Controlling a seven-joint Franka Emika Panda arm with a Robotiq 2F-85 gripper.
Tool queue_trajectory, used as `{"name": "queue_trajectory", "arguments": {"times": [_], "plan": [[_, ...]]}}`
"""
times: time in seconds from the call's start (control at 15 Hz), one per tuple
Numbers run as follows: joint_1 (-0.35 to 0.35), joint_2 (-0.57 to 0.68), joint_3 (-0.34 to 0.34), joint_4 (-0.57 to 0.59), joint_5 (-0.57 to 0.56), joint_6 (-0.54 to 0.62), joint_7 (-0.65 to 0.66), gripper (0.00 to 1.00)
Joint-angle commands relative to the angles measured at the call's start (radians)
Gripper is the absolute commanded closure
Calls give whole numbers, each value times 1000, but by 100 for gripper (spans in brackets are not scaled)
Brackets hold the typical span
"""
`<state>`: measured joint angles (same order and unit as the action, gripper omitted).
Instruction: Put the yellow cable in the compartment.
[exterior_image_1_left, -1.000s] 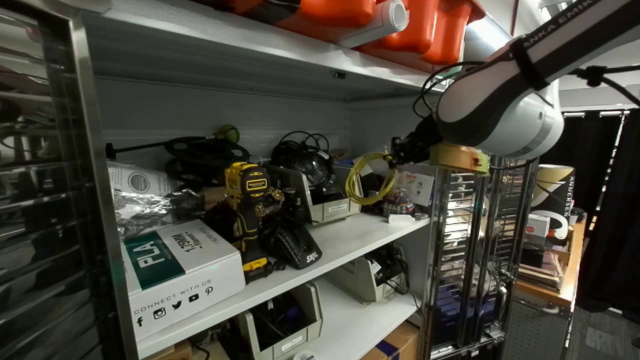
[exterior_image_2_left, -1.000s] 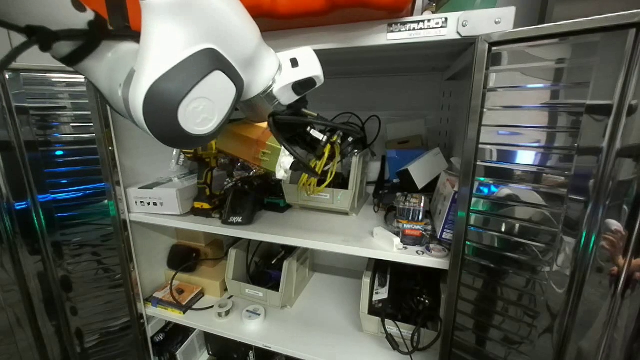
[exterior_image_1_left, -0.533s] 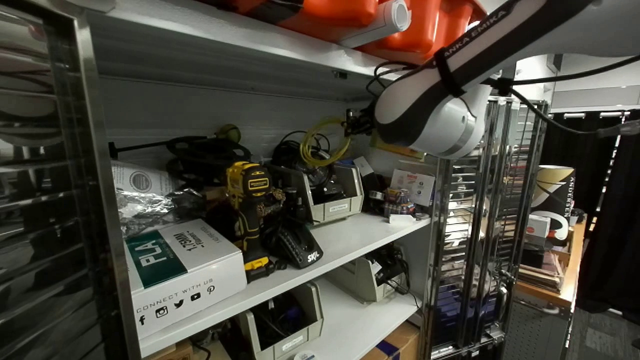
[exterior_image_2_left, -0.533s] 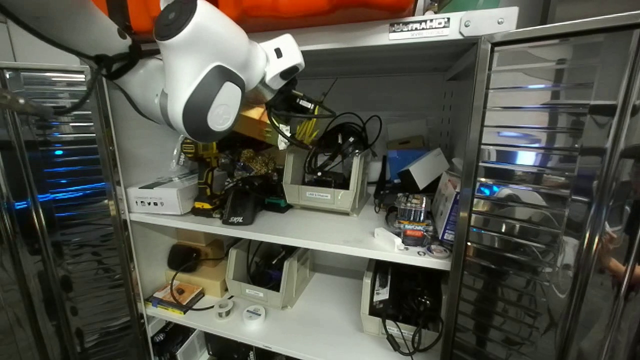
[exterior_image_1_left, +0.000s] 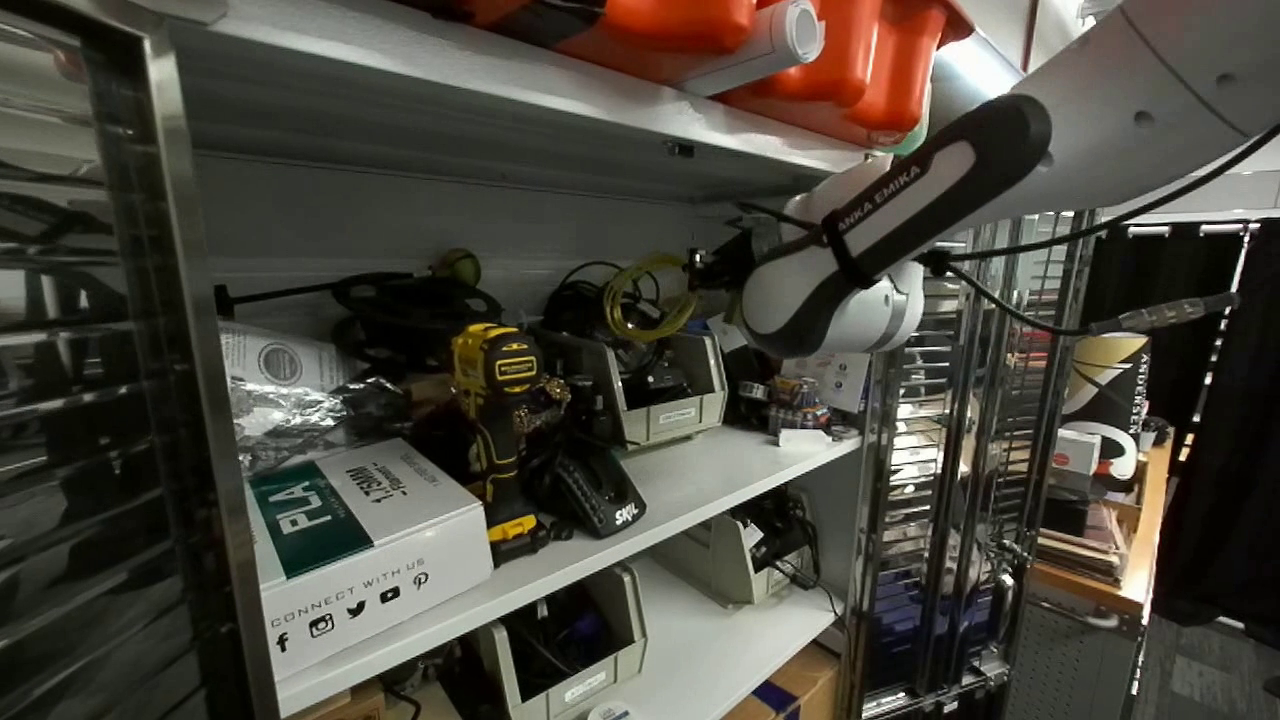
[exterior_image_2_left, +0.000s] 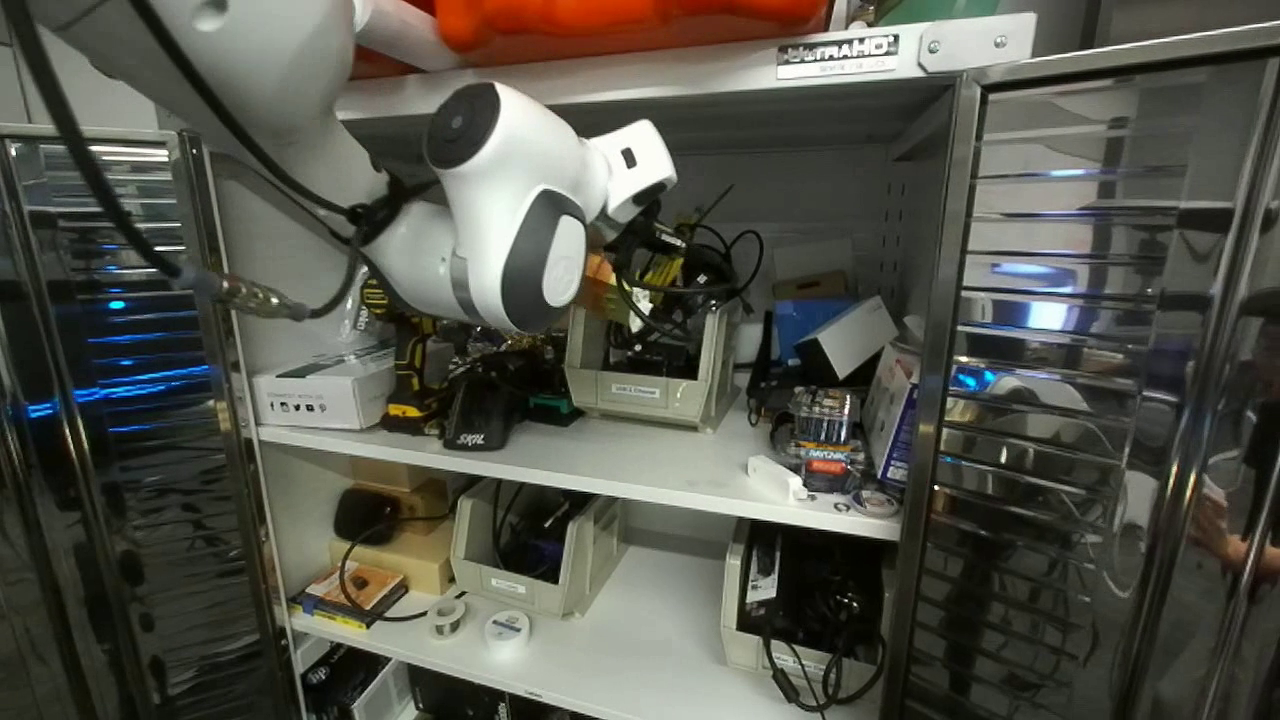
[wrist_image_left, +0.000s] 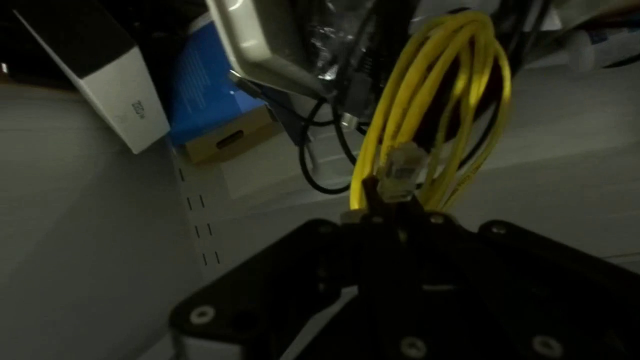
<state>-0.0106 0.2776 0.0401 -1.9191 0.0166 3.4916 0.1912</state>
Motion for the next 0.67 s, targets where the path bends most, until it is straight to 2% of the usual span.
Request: {"name": "queue_trajectory", "arguments": {"times": [0.0, 0.07, 0.13, 0.2, 0.4, 0.6], "plan": [[-144, 76, 101, 70, -122, -48, 90, 91], [-180, 85, 128, 72, -150, -74, 99, 87], [-229, 87, 178, 67, -182, -108, 118, 65], [-284, 90, 239, 64, -209, -135, 134, 63], [-473, 97, 471, 53, -250, -209, 144, 39], [-637, 110, 682, 50, -227, -252, 99, 17]]}}
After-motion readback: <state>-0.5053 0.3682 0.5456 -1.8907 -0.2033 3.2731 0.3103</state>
